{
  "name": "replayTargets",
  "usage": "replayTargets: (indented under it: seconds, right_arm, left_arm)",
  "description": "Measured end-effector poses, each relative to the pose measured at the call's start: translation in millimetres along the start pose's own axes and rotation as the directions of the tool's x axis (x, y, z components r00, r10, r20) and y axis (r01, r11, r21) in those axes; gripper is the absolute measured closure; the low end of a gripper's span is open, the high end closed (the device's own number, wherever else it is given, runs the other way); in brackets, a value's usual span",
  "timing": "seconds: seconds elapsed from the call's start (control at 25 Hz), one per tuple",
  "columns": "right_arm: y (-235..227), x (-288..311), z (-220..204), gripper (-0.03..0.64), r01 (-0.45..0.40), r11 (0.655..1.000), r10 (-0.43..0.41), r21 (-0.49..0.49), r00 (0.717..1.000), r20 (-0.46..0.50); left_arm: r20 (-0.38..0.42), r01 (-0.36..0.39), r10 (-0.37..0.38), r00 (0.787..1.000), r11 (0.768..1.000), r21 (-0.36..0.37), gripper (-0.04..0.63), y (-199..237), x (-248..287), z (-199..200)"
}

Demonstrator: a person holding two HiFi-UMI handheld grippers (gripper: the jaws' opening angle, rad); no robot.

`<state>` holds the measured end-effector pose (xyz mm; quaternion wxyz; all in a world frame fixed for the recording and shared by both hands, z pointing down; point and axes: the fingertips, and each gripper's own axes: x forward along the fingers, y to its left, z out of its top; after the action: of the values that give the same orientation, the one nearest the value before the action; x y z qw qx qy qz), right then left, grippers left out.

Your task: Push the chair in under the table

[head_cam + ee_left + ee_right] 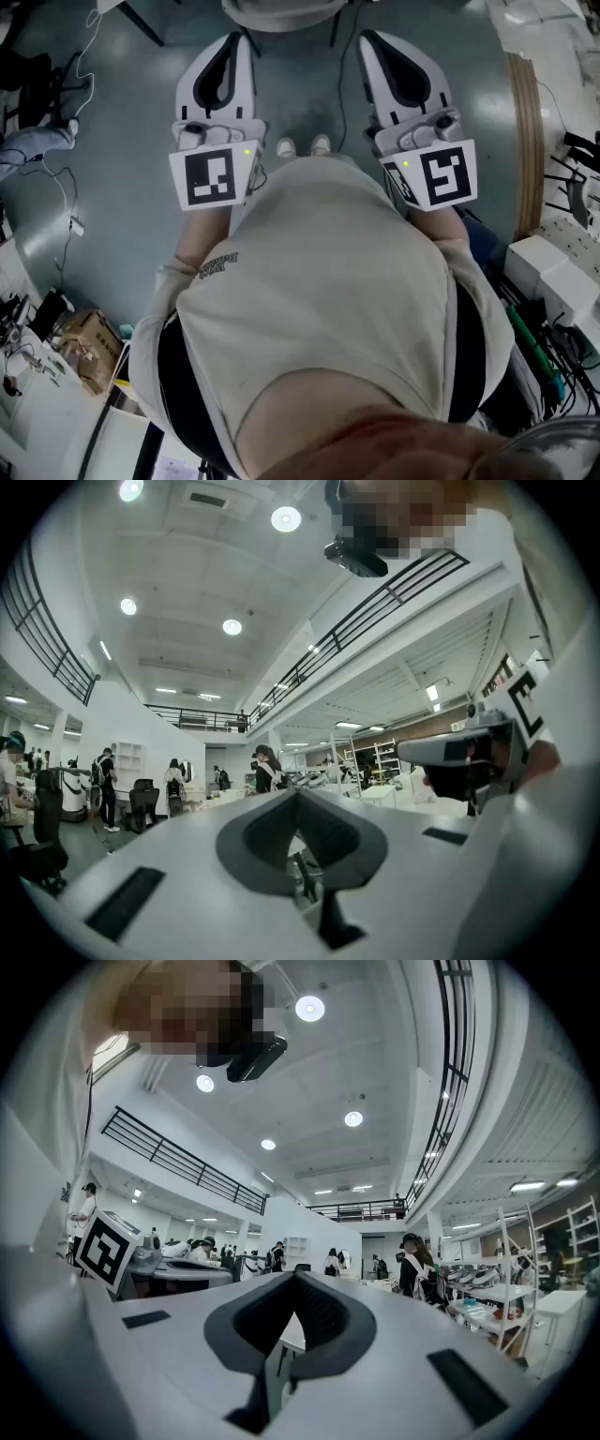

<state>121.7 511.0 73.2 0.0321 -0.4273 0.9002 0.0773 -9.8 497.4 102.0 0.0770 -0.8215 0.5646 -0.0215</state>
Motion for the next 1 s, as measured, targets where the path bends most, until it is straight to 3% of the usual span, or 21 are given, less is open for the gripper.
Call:
replayTargets:
  seconds: [0.2, 0.4, 1.0]
  right_arm:
    - [-5.0, 2.1, -2.7, 0.607, -0.001, 1.000, 0.001, -0.001, 1.000, 0.003]
    - [-7.8, 0.3, -4.3, 0.607, -0.008, 1.000, 0.008, 0.009, 1.000, 0.004]
    - [-39.2, -9.1, -18.2, 0.607, -0.016, 0.998, 0.015, 0.068, 1.000, 0.022]
  left_arm:
    - [-0.015, -0.001, 0.000, 1.000, 0.999, -0.038, 0.584, -3.3, 5.4, -3.7]
    - [-0.008, -0.001, 0.001, 1.000, 1.000, 0.001, 0.584, -3.8, 5.0, -6.2]
    - [-0.014, -0.024, 0.024, 1.000, 1.000, 0.006, 0.584, -26.7, 19.9, -9.8]
